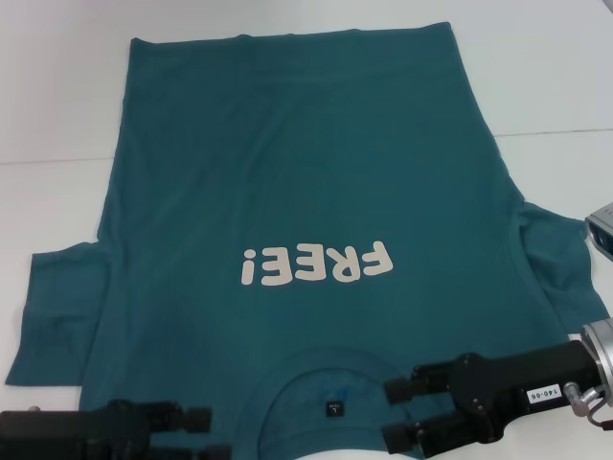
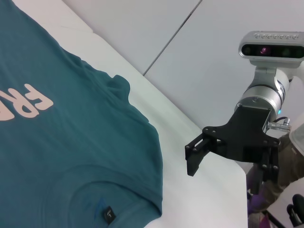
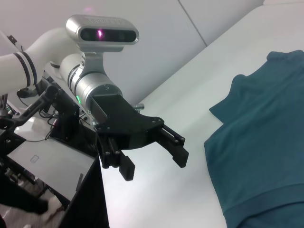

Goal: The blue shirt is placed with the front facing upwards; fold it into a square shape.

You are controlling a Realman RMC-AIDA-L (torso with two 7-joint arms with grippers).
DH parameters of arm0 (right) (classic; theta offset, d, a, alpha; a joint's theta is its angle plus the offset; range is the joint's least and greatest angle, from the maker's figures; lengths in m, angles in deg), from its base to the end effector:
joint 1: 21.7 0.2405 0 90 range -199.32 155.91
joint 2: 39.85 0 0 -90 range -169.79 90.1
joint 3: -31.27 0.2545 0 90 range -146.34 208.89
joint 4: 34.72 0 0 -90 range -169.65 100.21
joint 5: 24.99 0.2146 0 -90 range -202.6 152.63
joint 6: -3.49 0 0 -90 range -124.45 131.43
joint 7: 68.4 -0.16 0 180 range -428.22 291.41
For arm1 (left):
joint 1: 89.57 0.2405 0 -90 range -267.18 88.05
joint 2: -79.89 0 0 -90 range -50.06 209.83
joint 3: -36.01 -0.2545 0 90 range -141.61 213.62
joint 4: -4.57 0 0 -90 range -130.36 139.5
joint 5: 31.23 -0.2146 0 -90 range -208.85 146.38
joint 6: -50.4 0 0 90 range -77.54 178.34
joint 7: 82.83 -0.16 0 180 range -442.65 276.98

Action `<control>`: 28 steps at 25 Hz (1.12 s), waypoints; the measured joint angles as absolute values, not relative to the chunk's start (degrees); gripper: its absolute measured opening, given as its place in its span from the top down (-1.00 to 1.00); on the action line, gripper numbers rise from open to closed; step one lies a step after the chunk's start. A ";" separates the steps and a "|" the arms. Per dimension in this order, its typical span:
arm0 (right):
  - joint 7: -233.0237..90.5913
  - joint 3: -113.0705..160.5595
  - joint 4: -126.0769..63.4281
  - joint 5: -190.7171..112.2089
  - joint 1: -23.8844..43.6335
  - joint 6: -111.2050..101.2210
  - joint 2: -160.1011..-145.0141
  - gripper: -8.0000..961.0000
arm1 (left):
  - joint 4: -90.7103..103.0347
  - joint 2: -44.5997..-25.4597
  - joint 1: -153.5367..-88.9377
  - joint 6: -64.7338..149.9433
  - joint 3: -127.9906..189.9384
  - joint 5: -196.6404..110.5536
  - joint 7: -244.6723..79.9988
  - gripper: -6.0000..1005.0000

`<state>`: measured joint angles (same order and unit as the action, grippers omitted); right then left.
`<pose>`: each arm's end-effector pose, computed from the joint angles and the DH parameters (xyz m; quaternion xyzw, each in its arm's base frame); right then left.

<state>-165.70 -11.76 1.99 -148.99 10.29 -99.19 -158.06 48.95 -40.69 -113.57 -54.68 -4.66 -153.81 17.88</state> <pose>0.2487 0.2969 -0.0263 0.9243 -0.3277 -0.1843 0.0652 -0.2689 0.2717 -0.0143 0.9015 0.3761 0.2115 0.0329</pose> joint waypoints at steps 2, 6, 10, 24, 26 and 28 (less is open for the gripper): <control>-167.36 -10.76 1.94 -148.64 10.33 -99.16 -158.05 -0.84 | 48.87 -40.48 -114.12 -54.76 -3.32 -153.25 21.91 -0.68; -171.87 -8.43 2.09 -148.27 10.69 -99.08 -157.98 -0.84 | 48.65 -39.59 -116.29 -54.26 4.57 -152.78 34.15 -0.68; -183.58 -5.60 2.32 -145.62 11.81 -98.33 -157.06 -0.84 | 46.31 -37.46 -118.21 -48.81 13.62 -152.58 49.76 -0.68; -198.32 -3.32 2.34 -143.44 12.96 -91.18 -153.79 -0.84 | 40.08 -36.03 -118.13 -23.53 21.43 -152.51 55.60 -0.68; -198.33 -3.13 2.29 -143.43 12.96 -91.05 -153.62 -0.84 | 40.00 -36.04 -117.94 -22.47 21.31 -152.78 55.88 -0.68; -198.34 -2.95 2.18 -143.40 12.99 -90.93 -153.52 -0.84 | 40.01 -36.04 -117.74 -22.05 21.14 -152.88 56.37 -0.68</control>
<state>-198.34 -2.95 2.18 -143.40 12.99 -90.93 -153.52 40.01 -36.04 -117.74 -22.05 21.14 -152.88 56.37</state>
